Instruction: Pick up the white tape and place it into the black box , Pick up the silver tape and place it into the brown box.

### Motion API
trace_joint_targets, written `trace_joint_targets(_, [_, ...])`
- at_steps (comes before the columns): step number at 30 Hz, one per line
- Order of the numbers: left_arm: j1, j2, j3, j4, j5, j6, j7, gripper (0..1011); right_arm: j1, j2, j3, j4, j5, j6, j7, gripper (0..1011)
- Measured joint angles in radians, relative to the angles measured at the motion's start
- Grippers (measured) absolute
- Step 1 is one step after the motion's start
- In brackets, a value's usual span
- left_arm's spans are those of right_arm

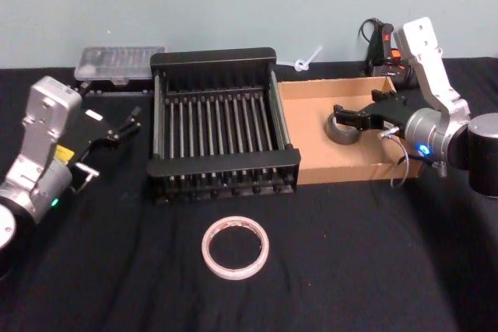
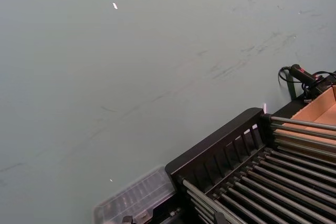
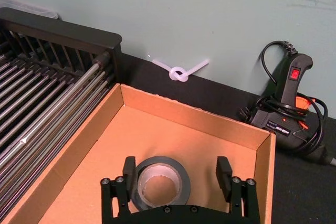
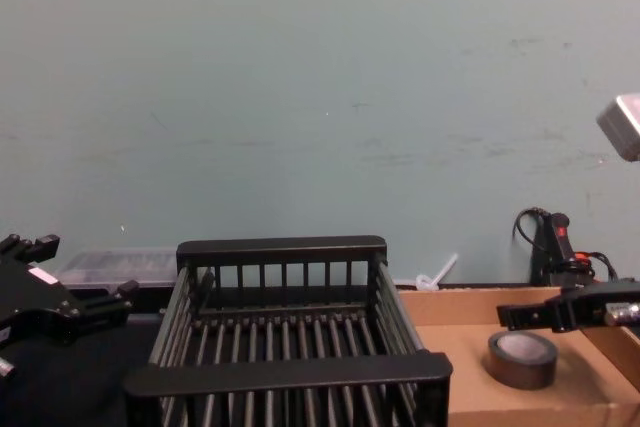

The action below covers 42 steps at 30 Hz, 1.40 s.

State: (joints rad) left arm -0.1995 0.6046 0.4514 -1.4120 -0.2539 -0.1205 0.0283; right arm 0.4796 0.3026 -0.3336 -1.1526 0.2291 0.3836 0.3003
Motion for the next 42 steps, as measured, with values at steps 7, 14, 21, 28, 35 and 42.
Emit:
trace_joint_targets(7, [0.0, 0.0, 0.0, 0.0, 0.0, 0.0, 0.0, 1001, 0.0, 0.0, 0.0, 0.0, 0.0, 0.0, 0.0, 1002])
trace_joint_targets(14, [0.0, 0.0, 0.0, 0.0, 0.0, 0.0, 0.0, 1001, 0.0, 0.0, 0.0, 0.0, 0.0, 0.0, 0.0, 1003])
trace_joint_targets(21, [0.0, 0.0, 0.0, 0.0, 0.0, 0.0, 0.0, 1001, -0.022, 0.006, 0.017, -0.036, -0.002, -0.017, 0.009, 1002])
trace_joint_targets(28, [0.0, 0.0, 0.0, 0.0, 0.0, 0.0, 0.0, 1001, -0.065, 0.027, 0.028, -0.113, -0.003, -0.034, 0.03, 1002])
trace_joint_targets(35, [0.0, 0.0, 0.0, 0.0, 0.0, 0.0, 0.0, 1001, -0.139, 0.069, 0.043, -0.225, 0.012, -0.056, 0.058, 1003])
trace_joint_targets(42, [0.0, 0.0, 0.0, 0.0, 0.0, 0.0, 0.0, 1001, -0.232, 0.124, 0.06, -0.342, 0.039, -0.081, 0.081, 1002])
